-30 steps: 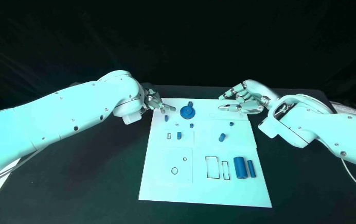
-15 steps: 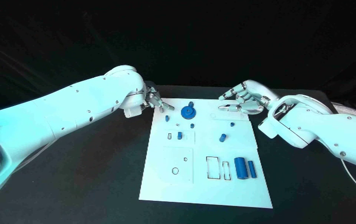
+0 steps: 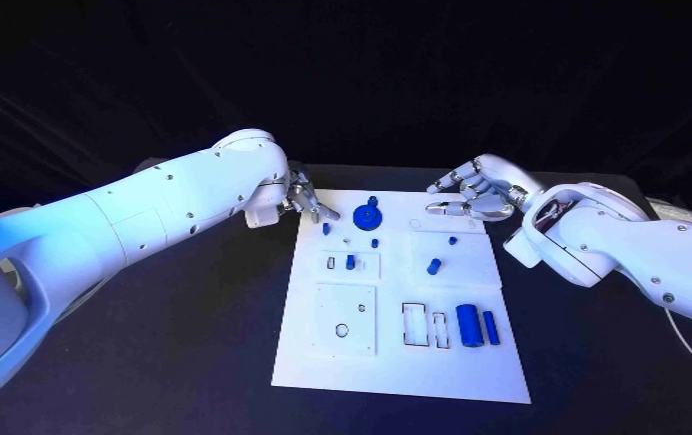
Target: Assemble the parts on the task board
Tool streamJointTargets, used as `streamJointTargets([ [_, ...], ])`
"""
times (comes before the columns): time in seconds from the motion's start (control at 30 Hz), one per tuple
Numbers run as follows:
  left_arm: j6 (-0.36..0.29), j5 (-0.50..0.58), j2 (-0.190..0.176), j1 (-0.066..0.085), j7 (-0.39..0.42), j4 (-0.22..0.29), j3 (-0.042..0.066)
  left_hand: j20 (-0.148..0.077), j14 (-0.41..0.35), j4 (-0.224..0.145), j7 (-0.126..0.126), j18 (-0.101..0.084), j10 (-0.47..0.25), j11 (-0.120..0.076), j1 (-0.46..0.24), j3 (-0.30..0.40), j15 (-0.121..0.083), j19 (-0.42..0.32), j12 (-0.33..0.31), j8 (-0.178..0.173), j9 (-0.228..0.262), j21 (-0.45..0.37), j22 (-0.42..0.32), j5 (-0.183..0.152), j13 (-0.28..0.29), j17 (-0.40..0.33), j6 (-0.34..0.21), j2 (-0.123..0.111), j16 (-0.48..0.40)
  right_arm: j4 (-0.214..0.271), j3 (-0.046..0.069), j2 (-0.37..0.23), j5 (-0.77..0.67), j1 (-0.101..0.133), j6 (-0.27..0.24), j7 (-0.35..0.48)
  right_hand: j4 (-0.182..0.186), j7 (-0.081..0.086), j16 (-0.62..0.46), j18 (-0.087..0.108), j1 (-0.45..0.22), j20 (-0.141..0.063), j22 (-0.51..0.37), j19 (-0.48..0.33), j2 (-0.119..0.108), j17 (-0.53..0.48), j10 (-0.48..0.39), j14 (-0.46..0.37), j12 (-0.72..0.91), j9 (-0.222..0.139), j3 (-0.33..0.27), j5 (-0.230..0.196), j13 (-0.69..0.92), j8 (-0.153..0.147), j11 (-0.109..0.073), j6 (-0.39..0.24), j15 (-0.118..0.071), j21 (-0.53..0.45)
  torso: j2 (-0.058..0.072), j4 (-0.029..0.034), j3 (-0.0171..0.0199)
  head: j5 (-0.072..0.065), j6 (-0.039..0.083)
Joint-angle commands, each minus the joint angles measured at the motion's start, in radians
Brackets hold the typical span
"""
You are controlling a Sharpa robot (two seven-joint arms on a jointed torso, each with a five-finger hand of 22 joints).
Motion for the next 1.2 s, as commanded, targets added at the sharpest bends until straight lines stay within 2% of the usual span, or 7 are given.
streamJointTargets([
  [0.03, 0.042, -0.004, 0.005, 0.000, 0.016, -0.005, 0.000, -0.006, 0.105, -0.003, -0.003, 0.004, 0.001, -0.008, 0.015, -0.002, -0.007, 0.029, 0.005, 0.010, 0.004, 0.007, 0.095, -0.004, 0.002, 0.263, 0.008, 0.015, 0.003, 0.000, 0.000, 0.001, -0.002, -0.001, 0.017, 0.006, -0.001, -0.004, 0.004, 0.004, -0.006, 0.004, 0.192, 0.065, 0.003, 0.263, 0.052, 0.104, -0.003, 0.001, -0.008, 0.004, 0.209, 0.004, 0.004, -0.003, 0.006, -0.004, -0.001, 0.0010, 0.0008, 0.002, -0.001],
  [0.17, 0.054, -0.003, 0.008, -0.001, 0.016, -0.009, -0.001, -0.009, 0.105, -0.009, -0.005, 0.003, 0.003, -0.011, 0.045, 0.004, -0.009, 0.030, 0.006, 0.019, 0.009, 0.008, 0.097, -0.004, 0.003, 0.263, 0.008, 0.021, 0.003, -0.001, 0.000, 0.003, -0.002, -0.001, 0.017, 0.006, -0.001, -0.004, 0.004, 0.003, -0.006, 0.004, 0.194, 0.066, 0.003, 0.263, 0.053, 0.104, 0.000, 0.001, -0.008, 0.005, 0.210, 0.004, 0.004, -0.003, 0.006, -0.003, 0.000, 0.0007, 0.0002, 0.003, -0.001],
  [0.53, 0.064, 0.009, 0.022, -0.005, 0.017, -0.016, -0.003, -0.010, 0.105, -0.008, -0.007, 0.003, 0.005, -0.012, 0.055, 0.007, -0.010, 0.030, 0.009, 0.025, 0.011, 0.008, 0.098, -0.004, 0.006, 0.263, 0.011, 0.028, 0.003, -0.003, 0.000, 0.006, -0.001, -0.001, 0.018, 0.007, -0.001, -0.005, 0.004, 0.003, -0.006, 0.004, 0.194, 0.066, 0.004, 0.263, 0.053, 0.104, -0.001, 0.001, -0.009, 0.006, 0.210, 0.004, 0.004, -0.003, 0.006, -0.003, 0.000, 0.0008, -0.0006, 0.001, 0.000],
  [0.73, 0.049, 0.011, 0.024, -0.007, 0.003, -0.016, -0.003, -0.012, 0.105, -0.011, -0.010, 0.003, 0.006, -0.015, 0.089, 0.032, -0.013, 0.029, 0.008, 0.033, 0.016, 0.007, 0.097, -0.003, 0.006, 0.263, 0.009, 0.060, 0.003, -0.003, 0.000, 0.006, -0.001, -0.001, 0.018, 0.008, -0.001, -0.005, 0.004, 0.003, -0.006, 0.004, 0.194, 0.066, 0.004, 0.263, 0.053, 0.104, -0.001, 0.001, -0.009, 0.006, 0.210, 0.004, 0.004, -0.003, 0.006, -0.003, 0.000, 0.0004, 0.0001, -0.001, -0.002],
  [1.03, 0.042, 0.013, 0.025, -0.007, -0.004, -0.015, -0.003, -0.014, 0.105, -0.015, -0.013, 0.003, 0.006, -0.018, 0.113, 0.051, -0.015, 0.029, 0.008, 0.041, 0.021, 0.006, 0.097, -0.003, 0.005, 0.263, 0.007, 0.068, 0.003, -0.004, 0.000, 0.006, 0.000, -0.001, 0.019, 0.008, -0.001, -0.005, 0.004, 0.003, -0.006, 0.004, 0.194, 0.066, 0.004, 0.263, 0.053, 0.104, -0.001, 0.001, -0.009, 0.006, 0.210, 0.004, 0.004, -0.003, 0.006, -0.003, 0.000, 0.0012, 0.0000, 0.001, -0.002],
  [1.1, 0.039, 0.015, 0.026, -0.007, -0.004, -0.015, -0.003, -0.016, 0.105, -0.020, -0.015, 0.003, 0.006, -0.020, 0.129, 0.065, -0.016, 0.029, 0.008, 0.043, 0.022, 0.006, 0.097, -0.003, 0.005, 0.263, 0.005, 0.075, 0.003, -0.004, 0.000, 0.006, 0.000, -0.001, 0.019, 0.008, -0.001, -0.005, 0.004, 0.003, -0.006, 0.004, 0.194, 0.066, 0.004, 0.263, 0.053, 0.104, -0.001, 0.001, -0.009, 0.006, 0.210, 0.004, 0.004, -0.003, 0.006, -0.003, -0.001, 0.0014, 0.0000, 0.001, -0.004],
  [1.2, 0.032, 0.020, 0.027, -0.008, -0.003, -0.016, -0.003, -0.019, 0.105, -0.042, -0.020, 0.004, 0.005, -0.024, 0.179, 0.108, -0.020, 0.028, 0.007, 0.043, 0.023, 0.005, 0.097, -0.003, 0.004, 0.263, -0.004, 0.097, 0.003, -0.004, 0.000, 0.007, 0.000, -0.001, 0.019, 0.008, -0.001, -0.005, 0.004, 0.003, -0.006, 0.004, 0.194, 0.066, 0.004, 0.263, 0.053, 0.104, -0.001, 0.001, -0.009, 0.006, 0.210, 0.004, 0.004, -0.003, 0.006, -0.003, -0.001, 0.0013, -0.0001, 0.001, -0.004],
])
